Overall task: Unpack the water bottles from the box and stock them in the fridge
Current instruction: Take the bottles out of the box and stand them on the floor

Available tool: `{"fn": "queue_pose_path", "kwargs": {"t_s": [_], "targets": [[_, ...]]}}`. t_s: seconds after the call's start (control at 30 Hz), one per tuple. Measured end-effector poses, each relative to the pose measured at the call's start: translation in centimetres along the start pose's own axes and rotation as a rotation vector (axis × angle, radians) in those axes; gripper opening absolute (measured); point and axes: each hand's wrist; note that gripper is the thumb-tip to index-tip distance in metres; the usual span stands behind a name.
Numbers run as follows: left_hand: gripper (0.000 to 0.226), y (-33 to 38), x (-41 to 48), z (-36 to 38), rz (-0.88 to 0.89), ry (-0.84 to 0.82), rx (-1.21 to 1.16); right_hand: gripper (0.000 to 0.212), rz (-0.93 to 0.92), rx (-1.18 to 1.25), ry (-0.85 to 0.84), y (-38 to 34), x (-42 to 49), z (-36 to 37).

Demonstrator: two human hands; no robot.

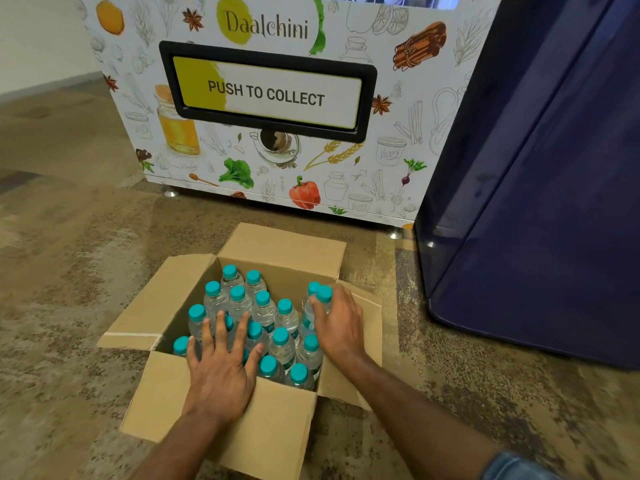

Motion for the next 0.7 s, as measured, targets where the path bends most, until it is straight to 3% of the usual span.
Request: {"fn": "queue_pose_path", "kwargs": {"t_s": [0.2, 0.37, 0.7], "targets": [[0.100, -0.1, 0.0, 0.0, 0.005, 0.000, -0.012, 0.028, -0.010, 0.347, 0.319, -2.9, 1.9, -7.1], [0.102, 0.0, 0.0, -0.3, 0.000, -0.024, 0.006, 0.032, 0.037, 0.295, 0.528, -1.7, 3.9, -12.7], [0.104, 0.2, -0.1, -0.6, -0.008, -0.031, 0.014, 0.036, 0.288, 0.039, 0.302, 6.2, 3.7, -10.7]]}}
Point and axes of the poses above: each hand's wrist, its own x-axis towards the middle knuckle, its own z-axis out of the palm, y = z × x, and after that the axes turned 1 degree about x, right-handed
